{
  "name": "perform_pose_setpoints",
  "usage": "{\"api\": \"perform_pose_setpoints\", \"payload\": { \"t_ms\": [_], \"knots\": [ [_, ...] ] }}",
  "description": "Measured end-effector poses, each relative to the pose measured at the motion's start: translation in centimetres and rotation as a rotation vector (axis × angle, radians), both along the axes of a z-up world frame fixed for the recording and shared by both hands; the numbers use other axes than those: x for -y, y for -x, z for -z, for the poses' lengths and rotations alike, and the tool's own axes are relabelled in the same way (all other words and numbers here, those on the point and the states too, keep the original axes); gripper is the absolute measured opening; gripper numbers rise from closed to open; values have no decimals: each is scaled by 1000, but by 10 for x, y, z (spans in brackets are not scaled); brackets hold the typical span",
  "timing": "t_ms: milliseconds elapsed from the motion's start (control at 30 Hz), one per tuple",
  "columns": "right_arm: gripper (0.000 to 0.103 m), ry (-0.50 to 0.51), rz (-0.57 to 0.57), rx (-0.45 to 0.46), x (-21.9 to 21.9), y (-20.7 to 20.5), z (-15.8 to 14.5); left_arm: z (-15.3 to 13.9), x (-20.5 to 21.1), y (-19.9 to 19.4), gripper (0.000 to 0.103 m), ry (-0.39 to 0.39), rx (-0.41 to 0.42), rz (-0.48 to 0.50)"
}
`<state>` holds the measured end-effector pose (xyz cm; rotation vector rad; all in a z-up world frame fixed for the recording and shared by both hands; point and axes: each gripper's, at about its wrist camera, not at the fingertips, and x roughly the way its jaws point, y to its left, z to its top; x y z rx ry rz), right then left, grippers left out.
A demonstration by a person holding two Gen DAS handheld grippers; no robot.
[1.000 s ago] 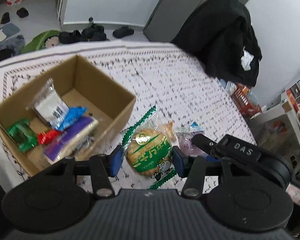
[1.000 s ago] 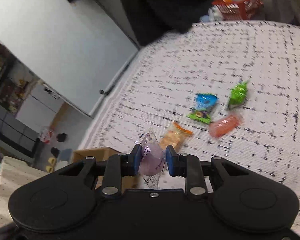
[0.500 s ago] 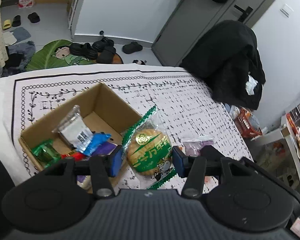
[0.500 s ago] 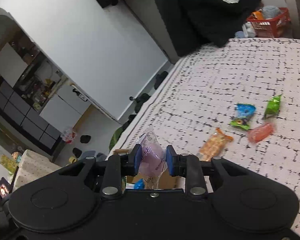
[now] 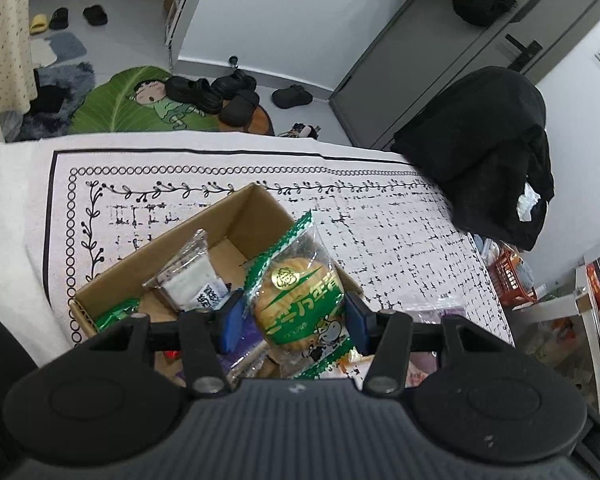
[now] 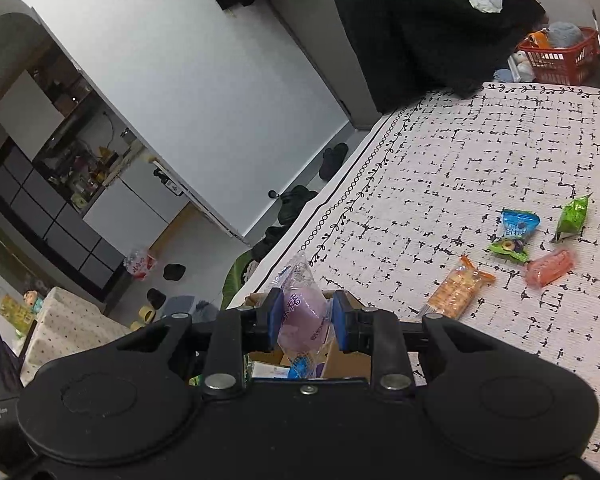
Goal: Organize snacks
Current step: 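Open the left gripper over the box while the right gripper releases the pink packet inside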
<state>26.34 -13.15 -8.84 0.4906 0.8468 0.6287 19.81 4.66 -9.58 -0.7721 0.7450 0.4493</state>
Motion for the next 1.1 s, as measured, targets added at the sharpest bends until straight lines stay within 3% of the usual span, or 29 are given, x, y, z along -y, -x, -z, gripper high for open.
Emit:
{"api": "perform_pose_setpoints", "payload": {
  "t_ms": [133,300,433,667,700,767,900,1000,1067,1100],
  "knots": [
    [26,20,-1,-11,-7,-3,7,6,-10,-4,52,23,0,-7],
    [26,35,-3,-20,-15,-8,14,10,-19,-9,65,29,25,-29],
    [26,26,-16,-19,-21,-10,15,7,-24,-11,75,-13,11,-59],
    [31,4,-30,-5,-36,-12,20,11,-33,-7,77,-6,-41,-85],
    [32,6,-34,-2,-38,-12,20,11,-34,-7,78,-3,-50,-85],
    [47,18,-27,1,-39,-11,19,12,-34,-6,78,9,-67,-83],
    [49,37,0,1,-29,-9,13,10,-31,-2,79,-5,-83,-72],
    [66,50,15,8,-22,-7,8,7,-27,0,84,-11,-96,-56],
    [83,79,31,17,-18,-5,5,5,-24,1,85,-8,-96,-35],
    [85,88,40,24,-16,-4,3,4,-23,1,85,-11,-99,-27]
  ]
}}
